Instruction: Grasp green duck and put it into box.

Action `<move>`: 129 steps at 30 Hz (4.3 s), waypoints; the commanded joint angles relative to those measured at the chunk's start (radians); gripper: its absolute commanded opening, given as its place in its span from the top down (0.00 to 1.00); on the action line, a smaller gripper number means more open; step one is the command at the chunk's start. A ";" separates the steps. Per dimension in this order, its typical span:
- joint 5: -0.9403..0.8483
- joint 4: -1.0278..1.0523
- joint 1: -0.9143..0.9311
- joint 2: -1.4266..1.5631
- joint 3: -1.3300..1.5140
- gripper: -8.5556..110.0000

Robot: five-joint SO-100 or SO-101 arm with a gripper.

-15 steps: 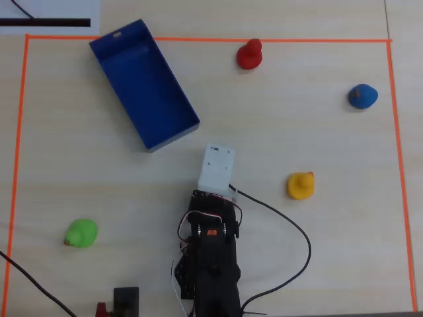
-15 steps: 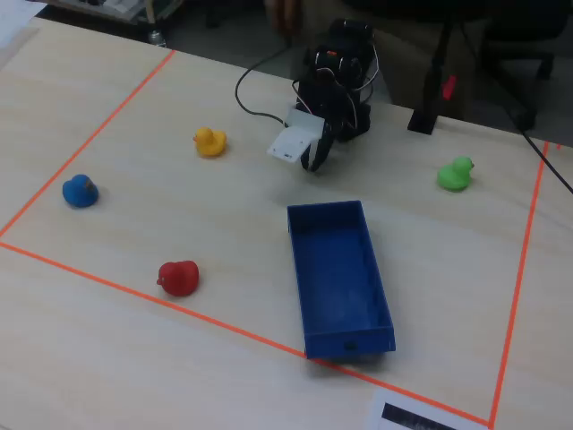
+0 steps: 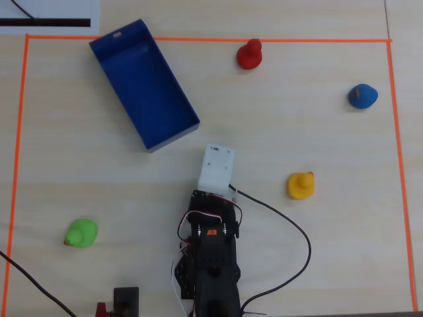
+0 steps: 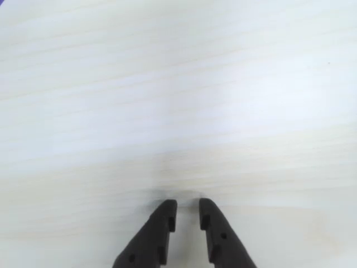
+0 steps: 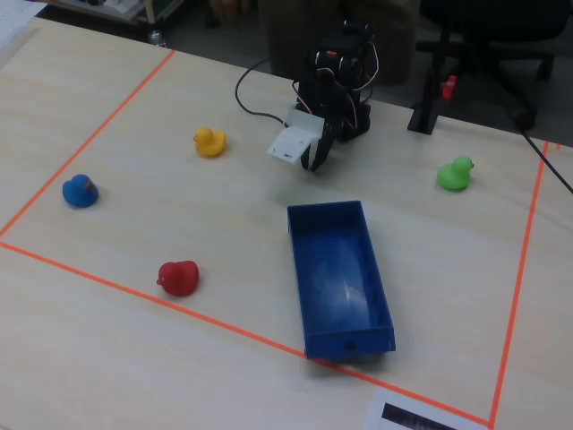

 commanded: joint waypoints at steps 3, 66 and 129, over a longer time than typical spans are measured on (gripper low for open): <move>0.012 0.017 -0.005 -0.011 -0.005 0.90; 0.029 -0.089 0.015 -0.468 -0.410 0.93; 0.735 -0.247 -1.285 -1.442 -1.052 0.63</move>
